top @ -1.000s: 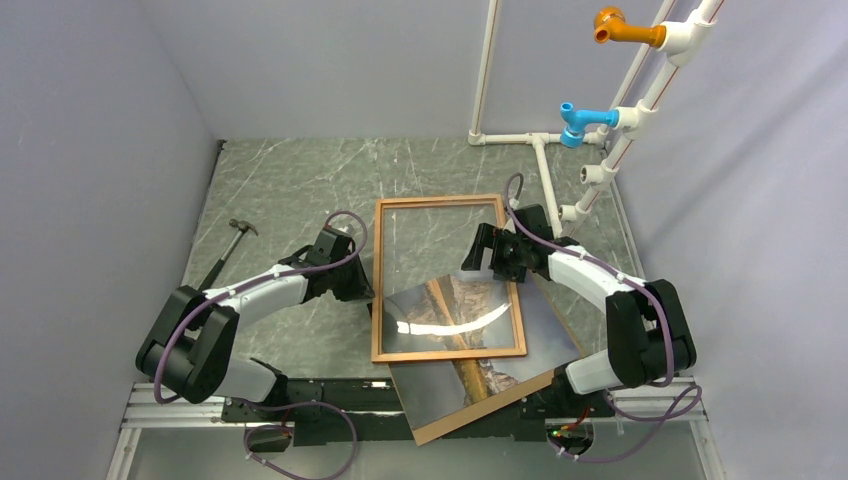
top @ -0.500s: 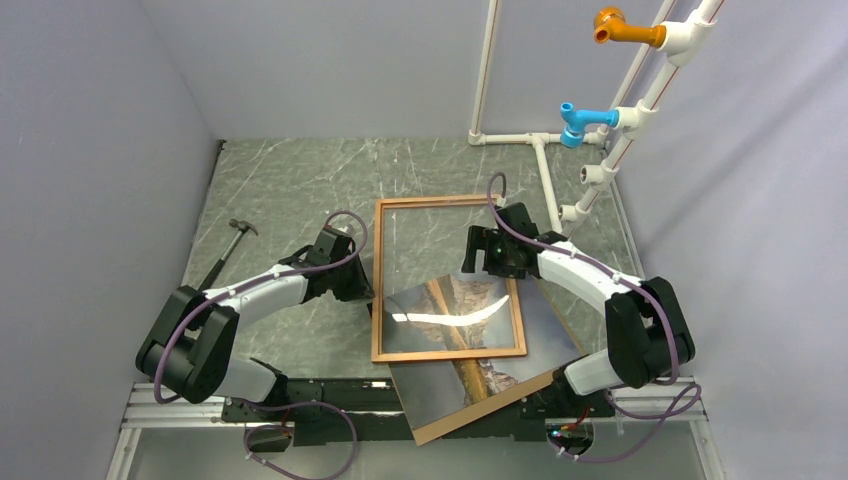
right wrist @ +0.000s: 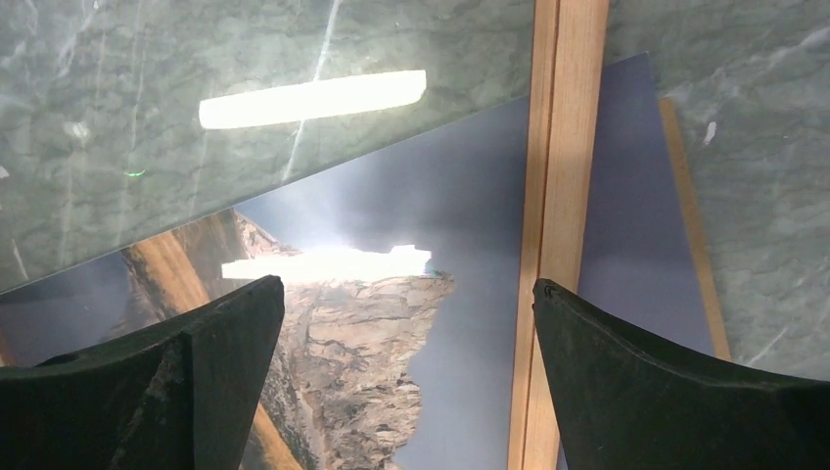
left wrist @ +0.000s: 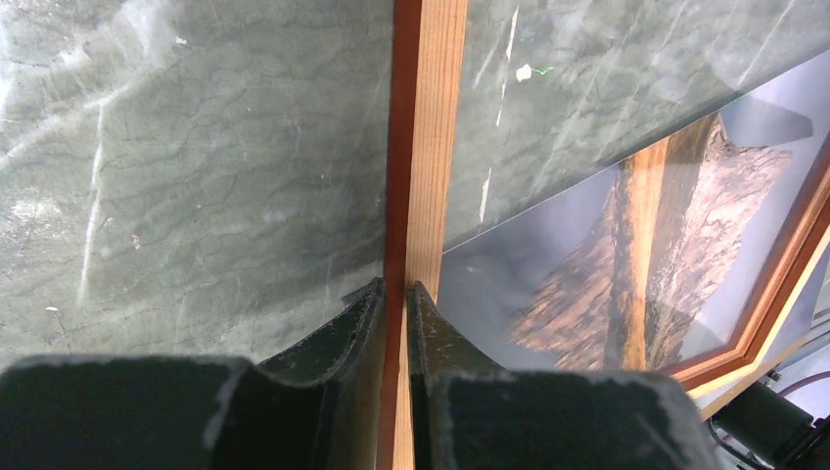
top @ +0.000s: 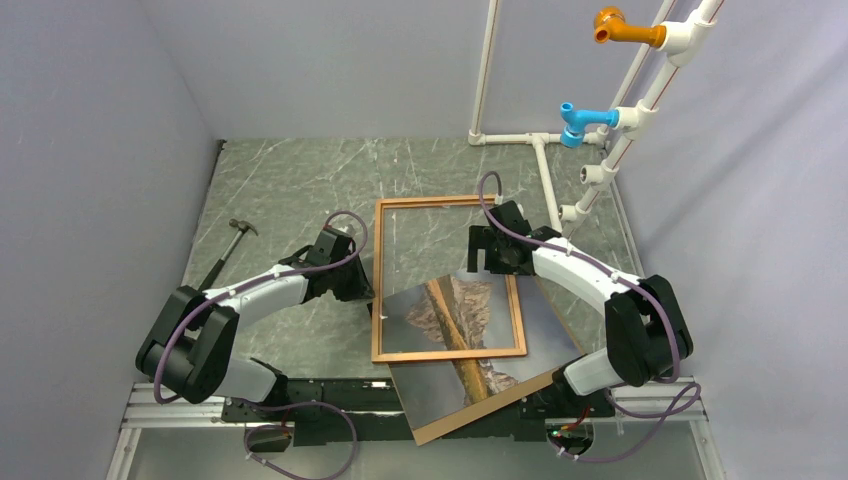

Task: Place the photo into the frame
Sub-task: Place the photo frame item in the photo frame, then move the photo frame to the center of the board.

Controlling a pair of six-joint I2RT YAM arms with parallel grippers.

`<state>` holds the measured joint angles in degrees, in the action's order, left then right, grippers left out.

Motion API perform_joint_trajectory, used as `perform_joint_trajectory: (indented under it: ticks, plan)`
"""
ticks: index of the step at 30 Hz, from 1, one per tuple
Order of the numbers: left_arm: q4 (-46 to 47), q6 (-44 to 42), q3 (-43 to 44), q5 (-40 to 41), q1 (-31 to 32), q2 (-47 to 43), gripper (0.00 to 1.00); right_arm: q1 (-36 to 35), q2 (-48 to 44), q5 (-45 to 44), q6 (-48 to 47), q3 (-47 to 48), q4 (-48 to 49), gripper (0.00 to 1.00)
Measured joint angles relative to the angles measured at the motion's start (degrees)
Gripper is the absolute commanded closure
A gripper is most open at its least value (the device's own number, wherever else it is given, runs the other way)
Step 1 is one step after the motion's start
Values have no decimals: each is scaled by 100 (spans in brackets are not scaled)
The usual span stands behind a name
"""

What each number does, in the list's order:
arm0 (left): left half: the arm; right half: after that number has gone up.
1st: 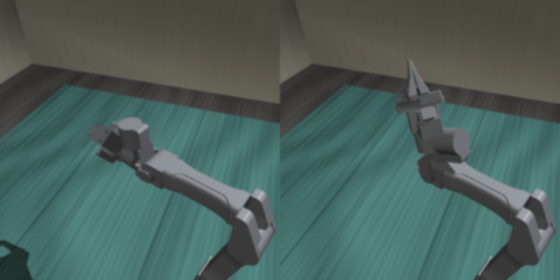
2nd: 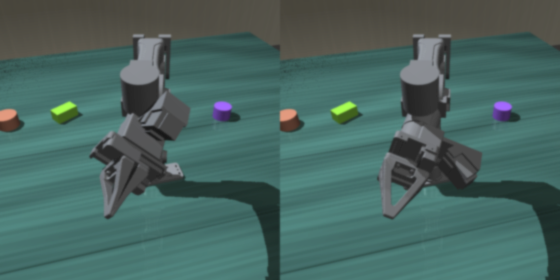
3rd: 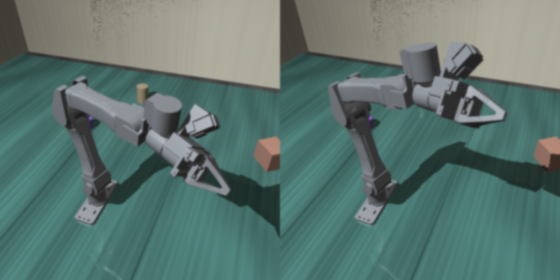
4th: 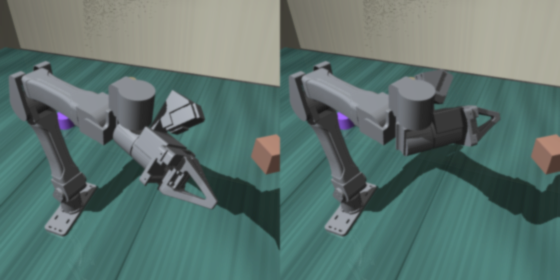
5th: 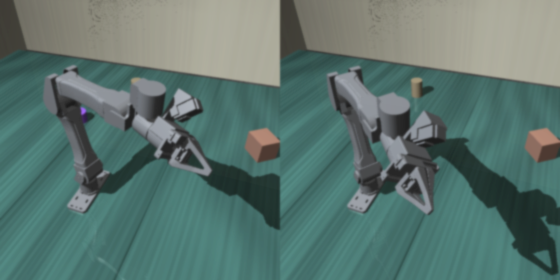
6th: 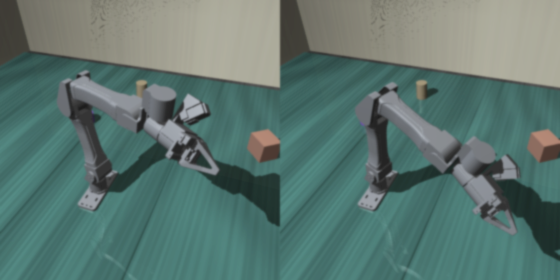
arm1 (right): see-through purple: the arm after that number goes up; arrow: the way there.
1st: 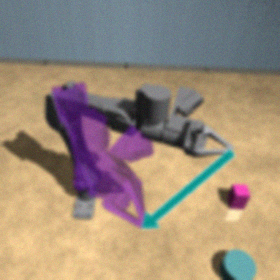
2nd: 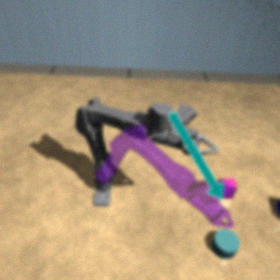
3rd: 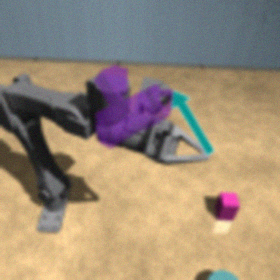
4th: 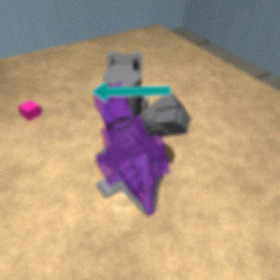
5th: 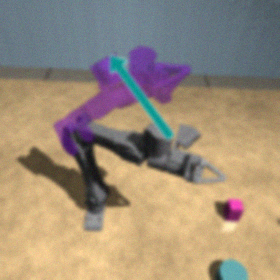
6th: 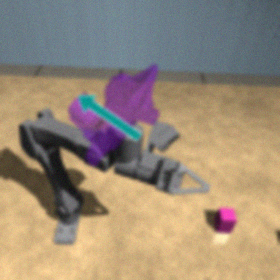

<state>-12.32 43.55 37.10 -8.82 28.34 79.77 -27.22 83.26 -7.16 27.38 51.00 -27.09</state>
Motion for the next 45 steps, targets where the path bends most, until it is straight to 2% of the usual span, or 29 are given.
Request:
perform_joint_trajectory:
  ticks: [7, 10, 12, 16, 18, 26, 30, 35, 36, 41, 45]
  plan:
    - [-87, -35, 55, 57, 26, 2, 82, -26, 0, -170, -37, 81, -105, 0]
    - [-90, -42, 55, 61, 28, 2, 76, -33, -11, -229, -37, 81, -188, 0]
    - [-114, -42, 55, 105, 35, -17, 71, -35, -46, -293, -39, 81, -264, 0]
    - [-267, -98, 31, 181, 50, -256, 45, -7, -249, -382, -44, 79, -385, 0]
    - [-280, -109, -26, 203, 59, -514, 36, 63, -396, -382, -52, 52, -402, 1]
    - [-170, -236, -155, 20, 63, -1709, 17, 319, -625, -358, -105, -476, -439, 13]
    - [-63, -254, -155, -177, 63, -2295, 8, 319, -625, -256, -125, -831, -437, 31]
    - [127, -269, -144, -496, 63, -3042, 5, 319, -564, -144, -125, -949, -431, 34]
    - [153, -269, -129, -568, 63, -3154, 5, 319, -514, -133, -125, -949, -426, 39]
    - [186, -269, 76, -833, 66, -3486, 2, 321, -258, 4, -68, -859, -348, 81]
    - [170, -280, 201, -868, 66, -3722, 2, 356, -302, 151, -48, -791, -271, 100]
